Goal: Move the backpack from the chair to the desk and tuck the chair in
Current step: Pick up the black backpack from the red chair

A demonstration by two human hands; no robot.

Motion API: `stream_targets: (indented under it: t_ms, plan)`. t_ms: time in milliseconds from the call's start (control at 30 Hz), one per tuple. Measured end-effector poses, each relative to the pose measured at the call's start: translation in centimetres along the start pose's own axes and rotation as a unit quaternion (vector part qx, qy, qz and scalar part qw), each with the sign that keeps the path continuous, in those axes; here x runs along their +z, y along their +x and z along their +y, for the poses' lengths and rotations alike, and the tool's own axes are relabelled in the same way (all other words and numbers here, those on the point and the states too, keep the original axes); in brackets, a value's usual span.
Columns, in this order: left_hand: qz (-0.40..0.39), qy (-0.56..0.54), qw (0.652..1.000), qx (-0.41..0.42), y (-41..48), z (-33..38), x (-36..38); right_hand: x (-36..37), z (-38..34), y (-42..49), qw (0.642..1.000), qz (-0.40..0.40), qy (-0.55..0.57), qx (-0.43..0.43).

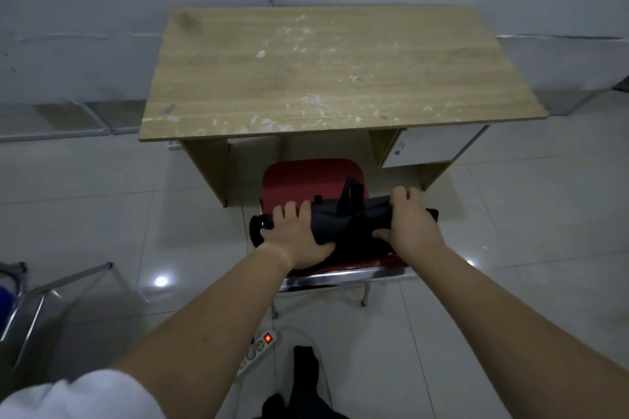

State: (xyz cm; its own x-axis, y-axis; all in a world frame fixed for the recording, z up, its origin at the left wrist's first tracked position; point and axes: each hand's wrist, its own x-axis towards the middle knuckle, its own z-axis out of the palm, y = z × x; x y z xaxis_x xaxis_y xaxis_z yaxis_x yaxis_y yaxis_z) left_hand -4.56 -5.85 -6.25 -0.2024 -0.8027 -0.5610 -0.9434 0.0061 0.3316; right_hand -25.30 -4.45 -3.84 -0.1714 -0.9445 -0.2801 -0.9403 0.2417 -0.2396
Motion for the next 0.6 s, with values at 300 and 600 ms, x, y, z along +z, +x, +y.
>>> stream_targets:
  t_ms: [300, 600]
  plan:
    - [0.095, 0.075, 0.989, 0.089, 0.4, -1.6, -0.6, 2.6, -3.9, -1.1, 0.926, 0.009, 0.328, 0.186]
    - [0.242, 0.069, 0.916, 0.311, 0.0, 1.1, -3.5, 0.4, -7.5, 2.0, 0.658, -0.005, 0.646, 0.386]
